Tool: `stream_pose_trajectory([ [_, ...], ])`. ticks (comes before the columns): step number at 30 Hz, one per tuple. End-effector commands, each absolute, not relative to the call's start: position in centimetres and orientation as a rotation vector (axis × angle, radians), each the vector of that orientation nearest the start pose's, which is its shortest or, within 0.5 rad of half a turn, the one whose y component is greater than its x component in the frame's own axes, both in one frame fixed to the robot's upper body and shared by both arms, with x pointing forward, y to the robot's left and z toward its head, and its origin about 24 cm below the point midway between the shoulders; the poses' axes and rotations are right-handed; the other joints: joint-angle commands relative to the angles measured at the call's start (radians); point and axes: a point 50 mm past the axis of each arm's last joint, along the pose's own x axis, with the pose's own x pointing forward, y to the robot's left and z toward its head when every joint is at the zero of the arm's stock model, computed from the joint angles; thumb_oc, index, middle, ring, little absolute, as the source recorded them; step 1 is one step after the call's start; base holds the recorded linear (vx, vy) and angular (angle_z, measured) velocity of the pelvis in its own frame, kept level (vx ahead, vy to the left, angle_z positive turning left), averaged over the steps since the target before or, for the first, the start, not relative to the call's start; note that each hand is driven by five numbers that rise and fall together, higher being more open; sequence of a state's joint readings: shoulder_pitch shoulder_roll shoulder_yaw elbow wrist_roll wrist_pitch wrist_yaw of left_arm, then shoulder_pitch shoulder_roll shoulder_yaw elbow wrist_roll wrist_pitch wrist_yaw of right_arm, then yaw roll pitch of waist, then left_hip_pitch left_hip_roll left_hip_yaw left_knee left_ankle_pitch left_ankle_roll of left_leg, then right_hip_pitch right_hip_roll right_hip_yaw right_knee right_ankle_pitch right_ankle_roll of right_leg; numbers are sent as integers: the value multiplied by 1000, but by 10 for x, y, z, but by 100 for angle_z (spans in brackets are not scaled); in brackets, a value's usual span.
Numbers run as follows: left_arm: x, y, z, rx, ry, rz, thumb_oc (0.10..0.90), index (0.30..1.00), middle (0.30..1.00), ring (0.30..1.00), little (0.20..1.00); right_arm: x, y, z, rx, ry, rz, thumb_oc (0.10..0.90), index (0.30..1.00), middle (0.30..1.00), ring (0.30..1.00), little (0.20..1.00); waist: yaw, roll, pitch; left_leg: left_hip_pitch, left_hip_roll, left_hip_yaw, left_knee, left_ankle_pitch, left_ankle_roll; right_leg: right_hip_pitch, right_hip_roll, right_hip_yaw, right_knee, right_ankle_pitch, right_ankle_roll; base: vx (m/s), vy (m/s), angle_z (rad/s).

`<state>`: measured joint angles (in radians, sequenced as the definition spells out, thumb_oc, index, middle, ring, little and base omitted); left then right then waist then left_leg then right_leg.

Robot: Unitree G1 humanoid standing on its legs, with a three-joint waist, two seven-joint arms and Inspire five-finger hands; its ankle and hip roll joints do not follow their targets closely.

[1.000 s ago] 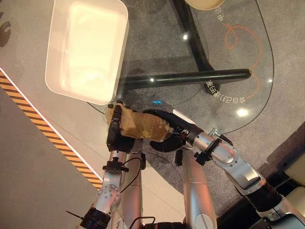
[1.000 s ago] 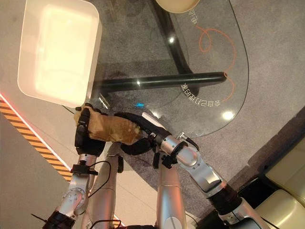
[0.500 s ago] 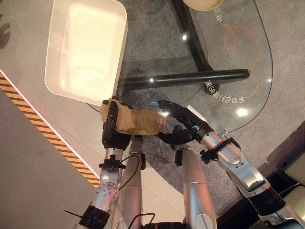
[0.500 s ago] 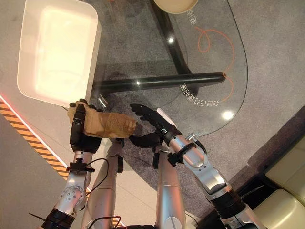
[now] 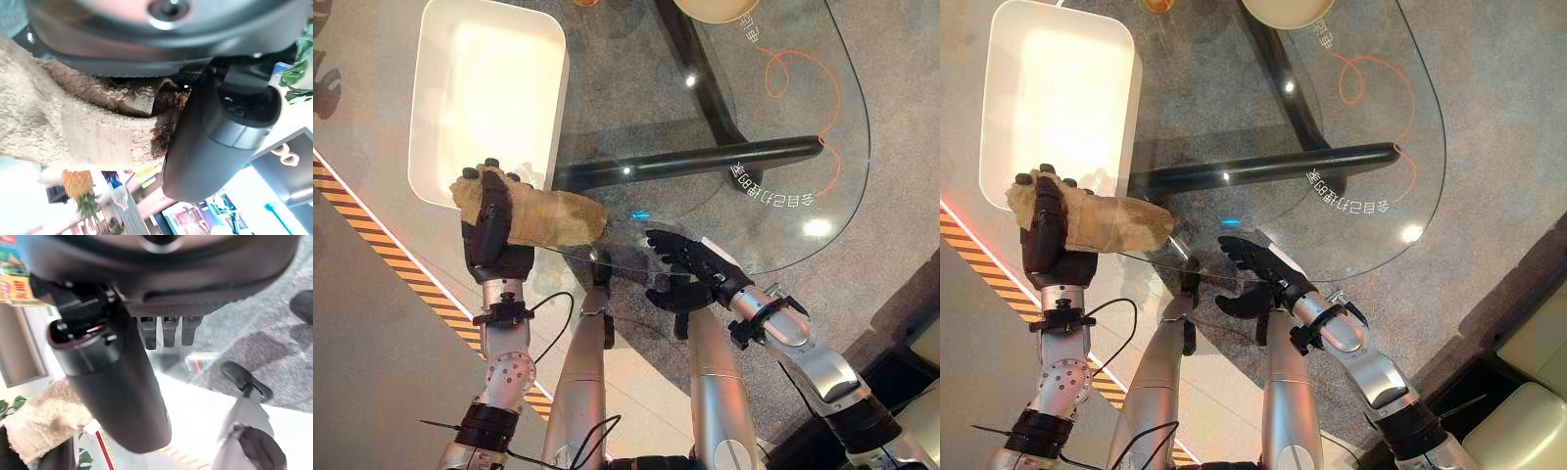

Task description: Wipe the table with a cloth and put it in the basket.

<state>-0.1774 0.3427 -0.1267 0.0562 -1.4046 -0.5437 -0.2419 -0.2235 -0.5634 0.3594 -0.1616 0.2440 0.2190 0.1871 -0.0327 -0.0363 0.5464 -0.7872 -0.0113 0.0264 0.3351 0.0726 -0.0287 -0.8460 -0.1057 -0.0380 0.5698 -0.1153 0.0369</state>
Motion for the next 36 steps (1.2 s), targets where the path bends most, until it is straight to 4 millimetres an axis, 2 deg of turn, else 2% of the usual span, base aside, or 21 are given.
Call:
stream_pose_trajectory([
  [1, 259, 231, 172, -850, -958, -118, 100, 300, 300, 300, 200, 262, -126, 97, -349, 10, 692, 800, 900, 900, 900, 900, -8, 47, -26, -25, -59, 58, 149, -146, 60, 12, 86, -24, -158, 99, -27, 32, 108, -3],
  [4, 262, 241, 190, -785, -1022, -42, 100, 300, 300, 300, 200, 267, -124, 91, -351, 64, 692, 800, 900, 900, 900, 900, -6, 47, -26, -39, -57, 60, 162, -152, 58, -1, 84, -21, -153, 95, -31, 2, 81, -4],
  [5, 263, 242, 198, -775, -1048, -36, 100, 300, 300, 300, 200, 269, -123, 94, -354, 61, 688, 800, 900, 900, 900, 900, -9, 44, -26, -69, -59, 70, 155, -120, 63, -29, 78, -25, -165, 126, -36, -53, 54, -7],
  [6, 263, 243, 201, -760, -1061, -21, 100, 300, 300, 300, 200, 270, -122, 93, -354, 69, 686, 800, 900, 900, 900, 900, -10, 43, -26, -72, -59, 71, 157, -121, 63, -32, 78, -24, -165, 127, -36, 21, 78, -4],
  [7, 263, 247, 204, -727, -1068, 15, 100, 300, 300, 300, 200, 269, -122, 87, -350, 102, 685, 800, 900, 900, 900, 900, -6, 45, -26, -49, -56, 63, 169, -155, 58, -11, 82, -20, -151, 95, -33, 26, 95, -3],
  [8, 264, 249, 213, -698, -1093, 43, 100, 300, 300, 300, 200, 272, -122, 89, -358, 103, 680, 800, 900, 900, 900, 900, -10, 42, -26, -82, -57, 75, 164, -126, 63, -41, 77, -23, -163, 126, -38, 87, 99, -1],
  [9, 264, 250, 212, -682, -1085, 64, 100, 300, 300, 300, 200, 272, -122, 86, -356, 121, 682, 800, 900, 900, 900, 900, -7, 44, -26, -59, -57, 66, 171, -154, 58, -22, 81, -19, -152, 99, -34, 10, 77, -1],
  [12, 266, 254, 222, -599, -1087, 187, 100, 300, 300, 300, 200, 274, -123, 83, -367, 152, 681, 800, 900, 900, 900, 900, -7, 42, -26, -77, -56, 69, 180, -157, 60, -39, 81, -16, -149, 100, -35, 31, 70, 0],
  [14, 271, 258, 226, -425, -1041, 352, 100, 300, 300, 300, 200, 276, -125, 82, -390, 173, 677, 800, 900, 900, 900, 900, -8, 39, -26, -84, -56, 72, 181, -158, 60, -47, 83, -15, -151, 102, -35, 11, 73, -1],
  [17, 277, 269, 230, -294, -999, 544, 100, 300, 300, 300, 200, 278, -127, 83, -395, 208, 684, 800, 900, 900, 900, 900, -10, 35, -26, -102, -51, 79, 185, -156, 57, -64, 83, -13, -151, 108, -32, 12, 73, -2],
  [19, 278, 278, 233, -241, -1005, 614, 100, 300, 300, 300, 200, 278, -129, 80, -411, 235, 691, 800, 900, 900, 900, 900, -12, 33, -26, -108, -48, 85, 188, -164, 58, -71, 83, -11, -153, 106, -30, 10, 72, -1],
  [25, 286, 285, 245, -55, -983, 766, 100, 300, 300, 300, 200, 275, -130, 70, -430, 287, 720, 800, 900, 900, 900, 900, -16, 25, -26, -124, -41, 93, 189, -169, 59, -89, 84, -11, -157, 115, -22, 2, 23, 0],
  [33, 298, 314, 252, -9, -905, 1050, 100, 300, 300, 300, 200, 274, -125, 65, -423, 325, 758, 800, 900, 900, 900, 900, -35, 6, -26, -153, -29, 102, 193, -173, 49, -114, 81, -15, -174, 138, -6, 0, 45, -1],
  [36, 299, 318, 258, 12, -914, 1080, 100, 300, 300, 300, 200, 273, -125, 65, -410, 328, 767, 800, 900, 900, 900, 900, -40, -5, -26, -156, -26, 102, 188, -173, 49, -116, 81, -15, -185, 147, -1, -4, 11, -4],
])
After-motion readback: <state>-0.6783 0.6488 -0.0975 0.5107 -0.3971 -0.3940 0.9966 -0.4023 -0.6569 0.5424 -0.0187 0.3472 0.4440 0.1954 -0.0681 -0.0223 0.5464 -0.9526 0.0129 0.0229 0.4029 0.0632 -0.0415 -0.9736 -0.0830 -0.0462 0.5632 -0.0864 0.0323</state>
